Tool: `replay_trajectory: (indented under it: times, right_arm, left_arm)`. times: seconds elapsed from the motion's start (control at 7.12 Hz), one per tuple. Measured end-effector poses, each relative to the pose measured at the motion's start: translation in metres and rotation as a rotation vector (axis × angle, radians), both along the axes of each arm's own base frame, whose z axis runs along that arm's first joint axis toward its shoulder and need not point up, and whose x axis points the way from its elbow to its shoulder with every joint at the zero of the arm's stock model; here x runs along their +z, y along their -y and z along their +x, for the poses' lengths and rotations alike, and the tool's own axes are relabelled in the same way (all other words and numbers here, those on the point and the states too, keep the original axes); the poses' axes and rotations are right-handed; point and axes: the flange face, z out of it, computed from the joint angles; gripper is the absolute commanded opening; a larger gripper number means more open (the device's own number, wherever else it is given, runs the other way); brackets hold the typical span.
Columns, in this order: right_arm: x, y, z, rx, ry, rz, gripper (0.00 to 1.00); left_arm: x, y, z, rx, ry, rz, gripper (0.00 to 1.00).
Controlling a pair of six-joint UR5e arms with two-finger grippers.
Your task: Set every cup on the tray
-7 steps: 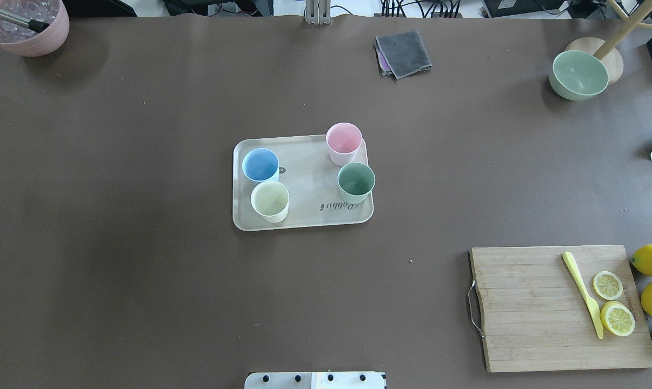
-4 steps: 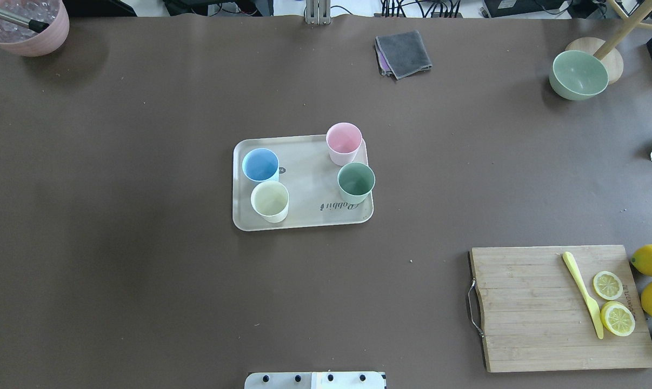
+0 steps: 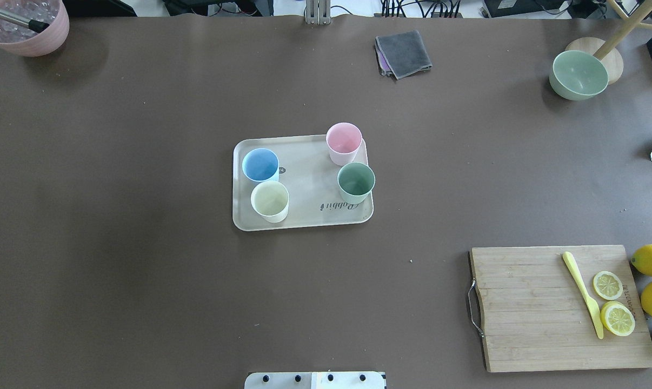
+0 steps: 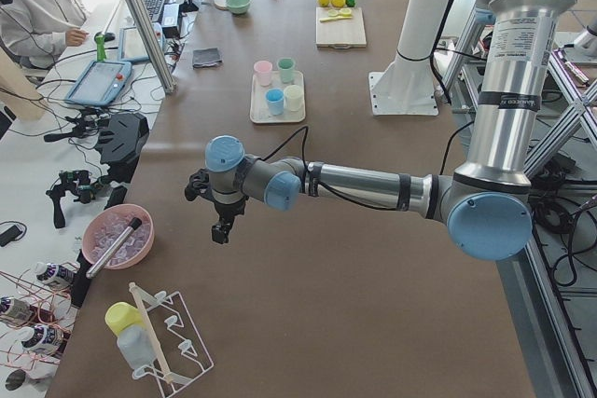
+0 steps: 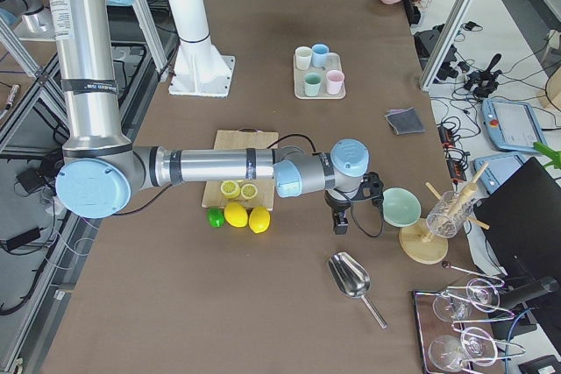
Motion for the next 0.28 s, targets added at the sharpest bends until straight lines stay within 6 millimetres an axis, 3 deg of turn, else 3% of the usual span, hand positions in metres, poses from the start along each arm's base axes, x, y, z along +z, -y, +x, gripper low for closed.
replay_trajectory:
  times: [0.28]
  right_arm:
    - [0.0015, 0.0009, 0.0003, 0.001, -0.005, -0.001, 1.00]
  left_arm:
    - [-0.0017, -0.0057, -0.0009, -0.001, 0.001, 0.002, 0.98]
